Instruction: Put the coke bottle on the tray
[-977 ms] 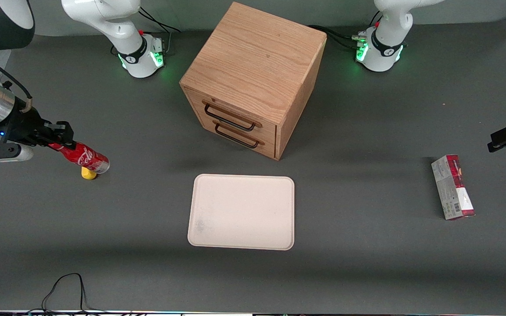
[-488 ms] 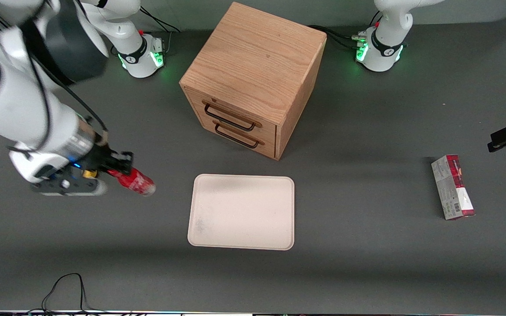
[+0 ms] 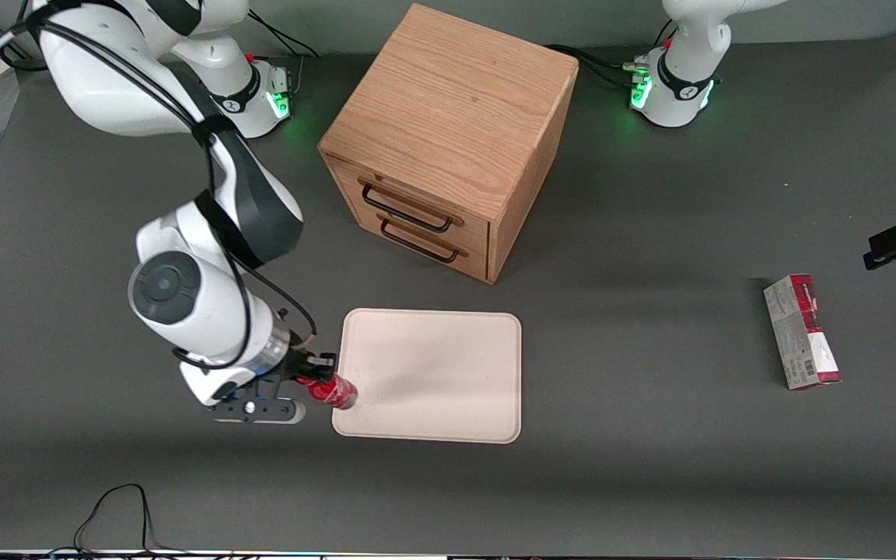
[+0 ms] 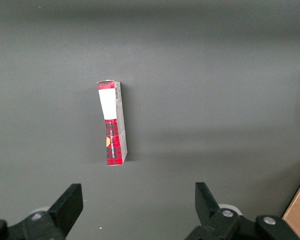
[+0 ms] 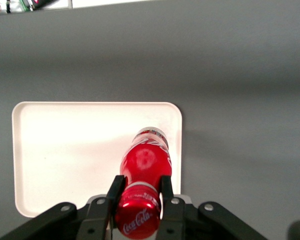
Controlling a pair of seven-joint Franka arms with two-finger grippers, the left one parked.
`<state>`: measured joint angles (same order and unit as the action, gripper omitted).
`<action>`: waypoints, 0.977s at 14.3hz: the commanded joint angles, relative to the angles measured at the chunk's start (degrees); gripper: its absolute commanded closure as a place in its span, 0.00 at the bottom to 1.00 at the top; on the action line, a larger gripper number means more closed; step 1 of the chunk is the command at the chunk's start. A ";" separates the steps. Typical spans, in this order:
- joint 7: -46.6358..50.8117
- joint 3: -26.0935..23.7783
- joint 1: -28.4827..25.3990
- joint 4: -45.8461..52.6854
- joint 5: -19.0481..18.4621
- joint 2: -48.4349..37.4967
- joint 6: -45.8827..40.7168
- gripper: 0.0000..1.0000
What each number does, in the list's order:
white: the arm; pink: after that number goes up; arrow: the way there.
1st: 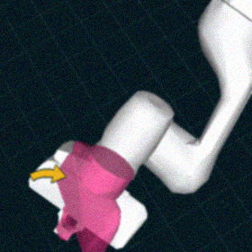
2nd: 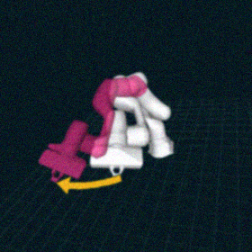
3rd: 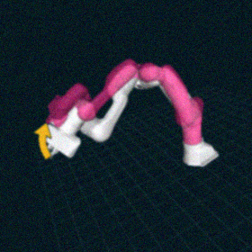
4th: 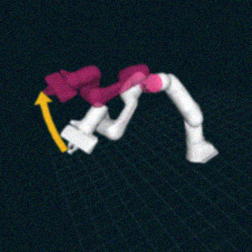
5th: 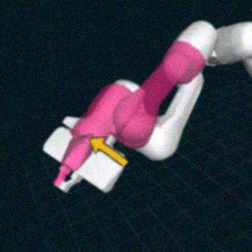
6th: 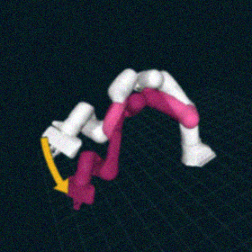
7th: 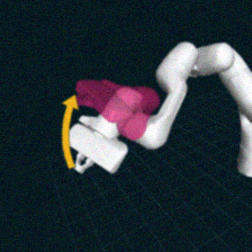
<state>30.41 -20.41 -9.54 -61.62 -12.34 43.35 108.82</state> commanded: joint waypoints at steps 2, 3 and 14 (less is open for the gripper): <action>2.38 -0.68 -1.62 -0.50 -5.85 4.55 5.77 1.00; 2.29 -0.60 -1.53 -1.56 -6.98 4.90 6.93 1.00; 0.81 2.64 -2.93 -6.04 -9.98 1.58 9.05 0.00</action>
<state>31.22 -20.07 -11.45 -63.74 -21.26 49.46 118.21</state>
